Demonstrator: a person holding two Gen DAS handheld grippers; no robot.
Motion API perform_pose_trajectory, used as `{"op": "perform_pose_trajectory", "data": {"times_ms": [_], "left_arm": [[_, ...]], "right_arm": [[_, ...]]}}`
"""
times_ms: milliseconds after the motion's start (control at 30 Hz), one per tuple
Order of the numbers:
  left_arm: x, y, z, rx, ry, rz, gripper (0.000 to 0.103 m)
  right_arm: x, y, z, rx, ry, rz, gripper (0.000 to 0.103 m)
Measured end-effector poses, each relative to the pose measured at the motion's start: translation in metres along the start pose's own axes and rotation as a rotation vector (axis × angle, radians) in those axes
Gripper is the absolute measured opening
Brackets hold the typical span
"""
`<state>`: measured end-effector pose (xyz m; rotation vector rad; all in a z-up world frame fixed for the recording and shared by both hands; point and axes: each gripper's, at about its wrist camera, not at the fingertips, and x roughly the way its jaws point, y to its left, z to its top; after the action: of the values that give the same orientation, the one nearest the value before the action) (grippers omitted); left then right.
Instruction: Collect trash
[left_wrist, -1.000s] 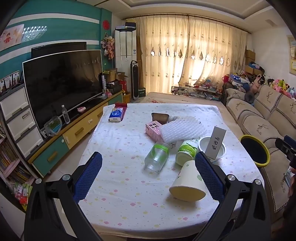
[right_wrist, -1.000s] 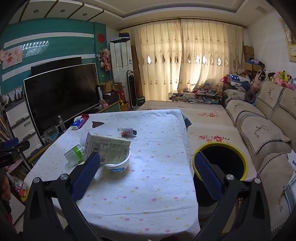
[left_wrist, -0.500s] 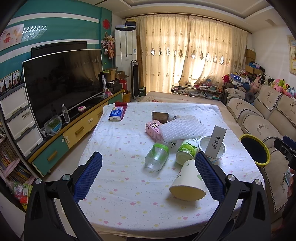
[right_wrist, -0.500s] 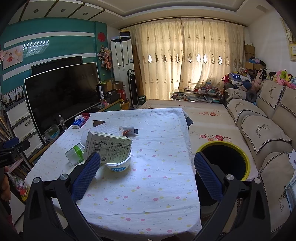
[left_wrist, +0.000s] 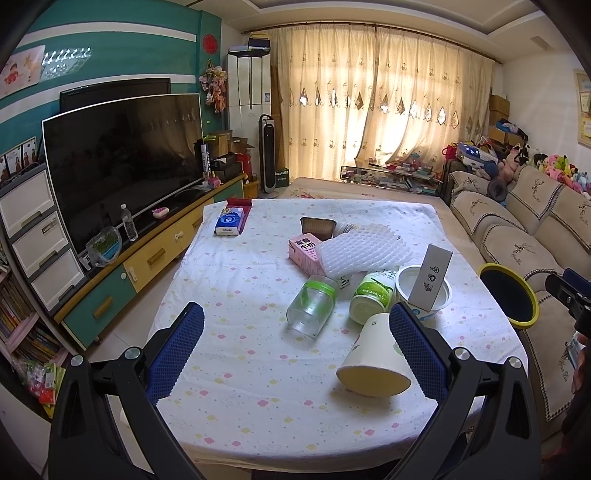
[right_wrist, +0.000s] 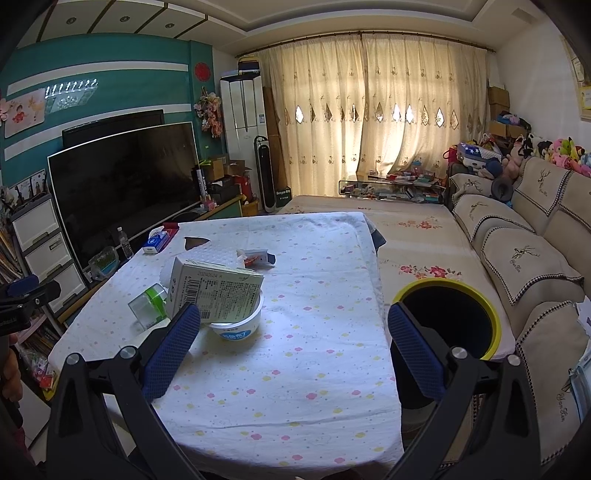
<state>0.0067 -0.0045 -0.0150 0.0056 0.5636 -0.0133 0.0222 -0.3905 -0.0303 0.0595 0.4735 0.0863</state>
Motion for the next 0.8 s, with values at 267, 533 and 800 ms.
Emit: {"op": "perform_pose_trajectory", "data": {"times_ms": [267, 533, 800], "left_arm": [[-0.0009, 0.0001, 0.0015, 0.003, 0.001, -0.003, 0.099], [-0.0016, -0.0006, 0.0021, 0.004, 0.005, -0.005, 0.099], [-0.0014, -0.0009, 0.0023, 0.004, 0.006, -0.005, 0.099]], "right_arm": [[-0.0004, -0.0007, -0.0001, 0.000, 0.002, 0.001, 0.097], [0.0021, 0.0003, -0.0011, -0.001, 0.007, 0.001, 0.097], [0.0028, 0.0004, -0.0019, -0.001, 0.008, 0.002, 0.097]]}}
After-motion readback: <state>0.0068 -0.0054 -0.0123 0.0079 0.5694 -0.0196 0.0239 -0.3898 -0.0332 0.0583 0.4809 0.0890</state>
